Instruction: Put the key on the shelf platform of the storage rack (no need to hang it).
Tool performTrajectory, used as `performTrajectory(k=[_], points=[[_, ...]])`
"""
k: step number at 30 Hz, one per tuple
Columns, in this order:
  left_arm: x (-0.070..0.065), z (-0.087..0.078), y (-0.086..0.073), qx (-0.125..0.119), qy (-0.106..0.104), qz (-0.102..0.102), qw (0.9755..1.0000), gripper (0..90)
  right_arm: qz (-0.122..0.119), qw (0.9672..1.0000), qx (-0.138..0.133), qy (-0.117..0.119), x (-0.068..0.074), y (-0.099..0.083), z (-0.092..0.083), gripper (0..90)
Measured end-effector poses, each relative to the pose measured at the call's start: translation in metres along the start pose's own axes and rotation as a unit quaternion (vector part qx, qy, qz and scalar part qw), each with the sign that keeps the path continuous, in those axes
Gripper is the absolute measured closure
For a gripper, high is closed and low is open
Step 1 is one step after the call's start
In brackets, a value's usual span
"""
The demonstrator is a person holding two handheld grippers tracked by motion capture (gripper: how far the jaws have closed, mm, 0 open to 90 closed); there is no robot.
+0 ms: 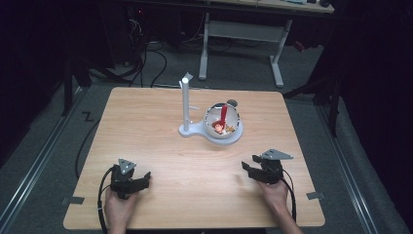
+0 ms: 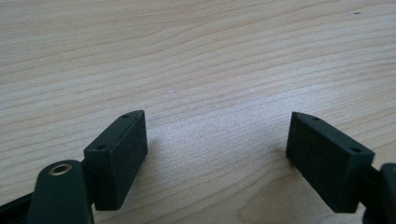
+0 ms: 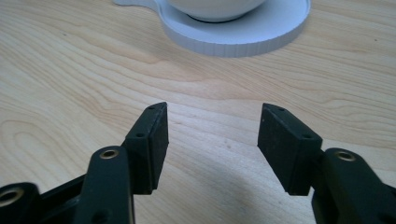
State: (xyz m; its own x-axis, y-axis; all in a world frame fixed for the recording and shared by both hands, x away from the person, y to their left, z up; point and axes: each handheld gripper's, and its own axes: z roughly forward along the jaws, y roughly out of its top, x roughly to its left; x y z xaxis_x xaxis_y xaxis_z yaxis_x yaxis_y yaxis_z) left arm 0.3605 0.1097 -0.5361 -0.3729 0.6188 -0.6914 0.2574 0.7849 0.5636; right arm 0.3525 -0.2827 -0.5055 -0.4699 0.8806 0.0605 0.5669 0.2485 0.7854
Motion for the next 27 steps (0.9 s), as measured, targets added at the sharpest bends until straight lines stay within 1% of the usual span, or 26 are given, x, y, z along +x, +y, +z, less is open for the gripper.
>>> performTrajectory(k=[4,8,9,10,13,16,27], points=[[0.0,0.0,0.0,0.0,0.0,0.0,1.0,20.8,0.006,0.9999,0.005,-0.012,-0.003,-0.001,0.003,41.0],[0.0,0.0,0.0,0.0,0.0,0.0,1.0,20.8,0.007,0.9997,0.012,-0.021,-0.004,-0.002,0.006,40.7],[0.0,0.0,0.0,0.0,0.0,-0.001,1.0,20.8,0.004,0.9996,0.013,-0.023,-0.005,-0.002,0.007,40.6],[0.0,0.0,0.0,0.0,0.0,0.0,1.0,20.9,0.007,0.9995,0.016,-0.025,-0.005,-0.002,0.008,40.5],[0.0,0.0,0.0,0.0,0.0,0.0,1.0,20.8,0.004,0.9993,0.02,-0.031,-0.006,-0.003,0.01,40.3],[0.0,0.0,0.0,0.0,0.0,0.0,1.0,20.8,0.007,0.999,0.022,-0.038,-0.007,-0.003,0.011,40.4],[0.0,0.0,0.0,0.0,0.0,0.0,1.0,20.8,0.008,0.9979,0.037,-0.053,-0.011,-0.006,0.016,39.7]])
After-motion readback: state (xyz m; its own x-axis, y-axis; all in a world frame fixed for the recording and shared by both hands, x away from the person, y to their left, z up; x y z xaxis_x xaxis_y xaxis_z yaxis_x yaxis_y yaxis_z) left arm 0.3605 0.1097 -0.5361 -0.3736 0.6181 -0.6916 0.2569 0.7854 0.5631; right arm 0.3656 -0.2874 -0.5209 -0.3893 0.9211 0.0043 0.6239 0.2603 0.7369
